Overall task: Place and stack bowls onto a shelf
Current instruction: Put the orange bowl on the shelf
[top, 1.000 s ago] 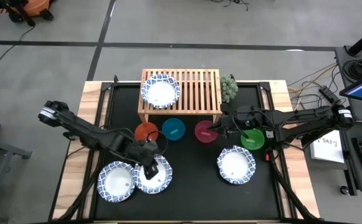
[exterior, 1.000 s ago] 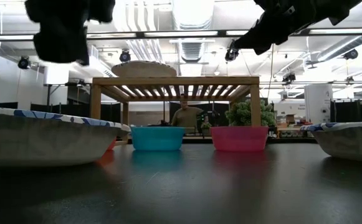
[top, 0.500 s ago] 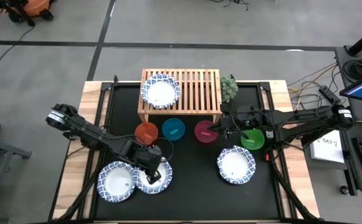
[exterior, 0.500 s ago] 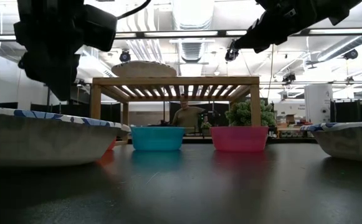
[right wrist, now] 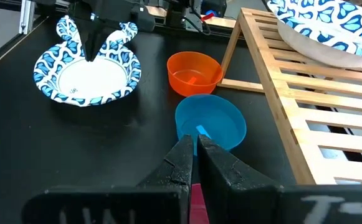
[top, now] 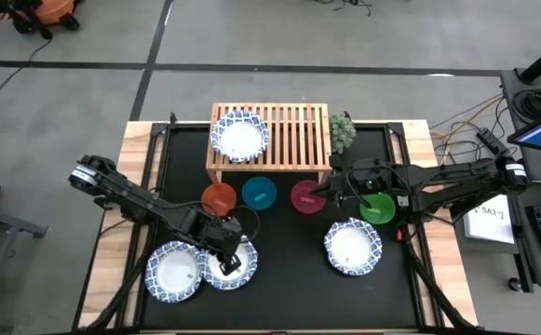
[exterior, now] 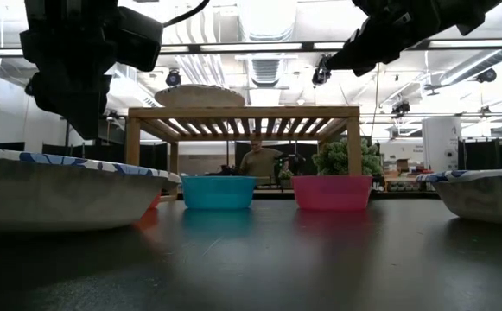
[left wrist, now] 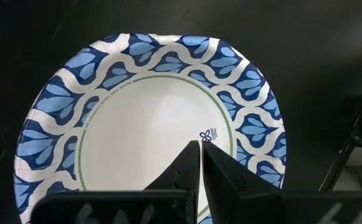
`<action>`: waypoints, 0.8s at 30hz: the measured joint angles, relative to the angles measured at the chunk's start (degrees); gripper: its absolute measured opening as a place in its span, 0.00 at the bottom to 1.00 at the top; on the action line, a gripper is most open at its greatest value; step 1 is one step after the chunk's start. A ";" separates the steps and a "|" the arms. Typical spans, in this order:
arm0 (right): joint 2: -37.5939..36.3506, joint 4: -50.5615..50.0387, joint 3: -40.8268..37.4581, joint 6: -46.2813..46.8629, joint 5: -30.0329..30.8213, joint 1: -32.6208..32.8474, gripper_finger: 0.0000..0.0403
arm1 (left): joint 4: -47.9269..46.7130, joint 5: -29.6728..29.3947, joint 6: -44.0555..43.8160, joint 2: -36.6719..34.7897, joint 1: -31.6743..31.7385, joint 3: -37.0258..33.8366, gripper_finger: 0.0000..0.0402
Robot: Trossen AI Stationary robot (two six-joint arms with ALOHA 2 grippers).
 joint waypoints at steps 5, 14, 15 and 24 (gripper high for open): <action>0.00 -0.02 0.00 -0.01 0.02 0.00 0.03 | -0.02 -0.02 0.00 0.04 0.00 0.00 0.00; 0.00 -0.04 0.00 -0.40 0.06 0.00 0.03 | -0.08 -0.05 0.02 0.20 0.00 0.00 0.00; 0.00 -0.04 0.00 -0.40 0.07 0.00 0.03 | -0.08 -0.07 0.07 0.22 0.00 0.00 0.00; 0.00 -0.13 0.00 -0.75 0.09 0.00 0.03 | -0.07 -0.39 1.31 0.22 1.63 0.00 0.00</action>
